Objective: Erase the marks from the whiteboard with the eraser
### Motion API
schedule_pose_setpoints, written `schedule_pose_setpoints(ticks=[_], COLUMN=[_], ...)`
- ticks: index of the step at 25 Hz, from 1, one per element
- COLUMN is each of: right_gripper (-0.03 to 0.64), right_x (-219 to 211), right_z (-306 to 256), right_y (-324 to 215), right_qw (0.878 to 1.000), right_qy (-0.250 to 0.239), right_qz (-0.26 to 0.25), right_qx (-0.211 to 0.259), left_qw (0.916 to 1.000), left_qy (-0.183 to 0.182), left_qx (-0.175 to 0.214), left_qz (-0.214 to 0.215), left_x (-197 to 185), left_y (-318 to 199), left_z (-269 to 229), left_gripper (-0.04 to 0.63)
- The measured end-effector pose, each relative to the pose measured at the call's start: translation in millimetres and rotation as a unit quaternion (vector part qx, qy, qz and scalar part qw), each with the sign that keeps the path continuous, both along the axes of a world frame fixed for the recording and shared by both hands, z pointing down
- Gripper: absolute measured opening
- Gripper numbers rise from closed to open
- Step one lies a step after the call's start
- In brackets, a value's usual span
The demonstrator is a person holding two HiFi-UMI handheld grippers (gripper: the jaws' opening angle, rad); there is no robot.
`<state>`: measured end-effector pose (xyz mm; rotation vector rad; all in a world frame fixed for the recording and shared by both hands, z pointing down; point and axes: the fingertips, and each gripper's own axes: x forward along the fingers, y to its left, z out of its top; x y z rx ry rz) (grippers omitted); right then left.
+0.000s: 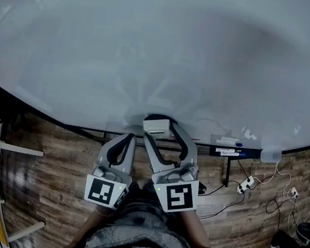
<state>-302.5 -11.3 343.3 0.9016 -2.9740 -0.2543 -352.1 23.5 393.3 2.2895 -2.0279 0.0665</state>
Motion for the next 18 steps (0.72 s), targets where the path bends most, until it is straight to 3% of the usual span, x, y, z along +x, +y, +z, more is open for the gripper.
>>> schedule_pose_setpoints(ticks=[4, 8, 14, 18], right_gripper=[0.244, 0.244, 0.245, 0.245], right_x=[4, 4, 4, 4], right_z=[0, -3, -1, -1], right_y=[-1, -2, -3, -2], right_qw=[1.000, 1.000, 0.999, 0.998], right_qy=[-0.001, -0.008, -0.007, -0.009], right_qz=[0.010, 0.015, 0.043, 0.055], right_qx=[-0.004, 0.001, -0.003, 0.003], left_qw=[0.9998, 0.9987, 0.9944, 0.9911], left_qy=[0.010, -0.002, 0.026, 0.009], left_qx=[-0.006, 0.000, 0.003, 0.018], left_qz=[0.013, 0.052, 0.102, 0.132], left_x=[5, 11, 19, 17], left_y=[-1, -9, -23, -21], left_z=[2, -5, -10, -7], left_gripper=[0.003, 0.003, 0.003, 0.003])
